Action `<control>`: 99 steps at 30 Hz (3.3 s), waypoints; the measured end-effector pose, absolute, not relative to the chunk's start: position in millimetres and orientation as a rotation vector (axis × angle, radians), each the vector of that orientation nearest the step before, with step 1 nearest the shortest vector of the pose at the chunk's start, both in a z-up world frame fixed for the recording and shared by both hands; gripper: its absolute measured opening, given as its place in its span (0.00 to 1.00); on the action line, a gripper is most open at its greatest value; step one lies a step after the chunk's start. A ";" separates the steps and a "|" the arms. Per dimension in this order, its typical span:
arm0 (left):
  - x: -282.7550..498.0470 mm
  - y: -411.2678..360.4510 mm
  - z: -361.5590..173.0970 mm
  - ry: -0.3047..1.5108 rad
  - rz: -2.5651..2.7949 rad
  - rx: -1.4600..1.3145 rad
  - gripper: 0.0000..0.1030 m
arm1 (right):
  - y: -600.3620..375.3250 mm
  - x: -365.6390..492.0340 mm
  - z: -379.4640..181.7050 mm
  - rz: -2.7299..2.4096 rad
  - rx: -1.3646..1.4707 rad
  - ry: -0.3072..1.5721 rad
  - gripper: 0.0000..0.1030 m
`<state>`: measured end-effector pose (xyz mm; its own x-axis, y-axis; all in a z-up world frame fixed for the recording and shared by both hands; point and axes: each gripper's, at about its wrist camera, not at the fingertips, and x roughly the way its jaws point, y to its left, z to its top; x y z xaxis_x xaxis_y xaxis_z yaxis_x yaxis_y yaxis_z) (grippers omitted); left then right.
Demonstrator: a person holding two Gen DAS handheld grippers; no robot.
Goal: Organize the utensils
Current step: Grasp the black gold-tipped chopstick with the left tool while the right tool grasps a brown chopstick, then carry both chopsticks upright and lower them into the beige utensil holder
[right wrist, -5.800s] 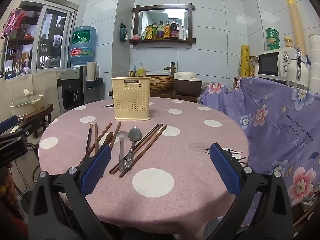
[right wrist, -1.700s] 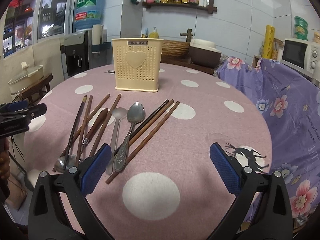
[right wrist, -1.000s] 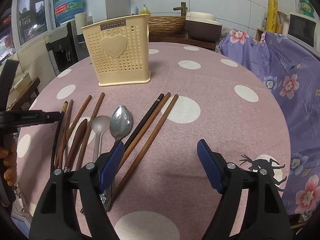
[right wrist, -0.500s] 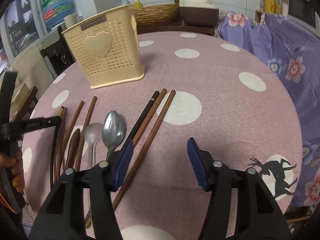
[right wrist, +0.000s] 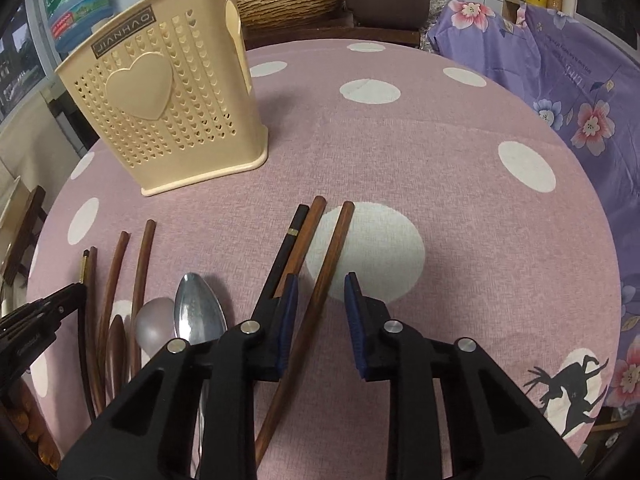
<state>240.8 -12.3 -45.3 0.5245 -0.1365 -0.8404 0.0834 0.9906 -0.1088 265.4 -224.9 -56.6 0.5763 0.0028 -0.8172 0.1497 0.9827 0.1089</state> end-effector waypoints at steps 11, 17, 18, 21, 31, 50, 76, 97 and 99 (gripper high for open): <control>250.5 -20.2 -44.7 1.013 -0.128 -0.006 0.12 | -221.6 290.9 -58.0 -0.121 0.123 0.950 0.11; 251.0 -19.7 -45.5 1.005 -0.120 -0.019 0.11 | -222.9 292.8 -57.8 -0.115 0.124 0.945 0.11; 251.5 -20.1 -45.7 1.005 -0.120 -0.021 0.11 | -222.6 293.2 -57.8 -0.115 0.120 0.943 0.11; 254.1 -20.1 -46.1 1.003 -0.115 -0.025 0.11 | -222.8 292.1 -58.0 -0.111 0.124 0.937 0.11; 265.1 -17.2 -46.4 0.990 -0.099 -0.050 0.08 | -230.9 291.3 -54.3 -0.074 0.206 0.899 0.10; 234.0 20.0 66.1 0.717 -0.238 -0.183 0.08 | -262.4 240.2 50.3 0.100 0.259 0.609 0.08; 229.1 37.1 125.8 0.561 -0.222 -0.143 0.07 | -292.1 226.8 128.6 0.142 0.245 0.495 0.08; 296.9 -34.8 207.9 0.441 -0.275 -0.160 0.07 | -226.3 310.5 260.2 0.132 0.158 0.322 0.08; 301.9 -39.8 187.6 0.465 -0.267 -0.143 0.07 | -221.3 318.5 236.0 0.126 0.158 0.354 0.08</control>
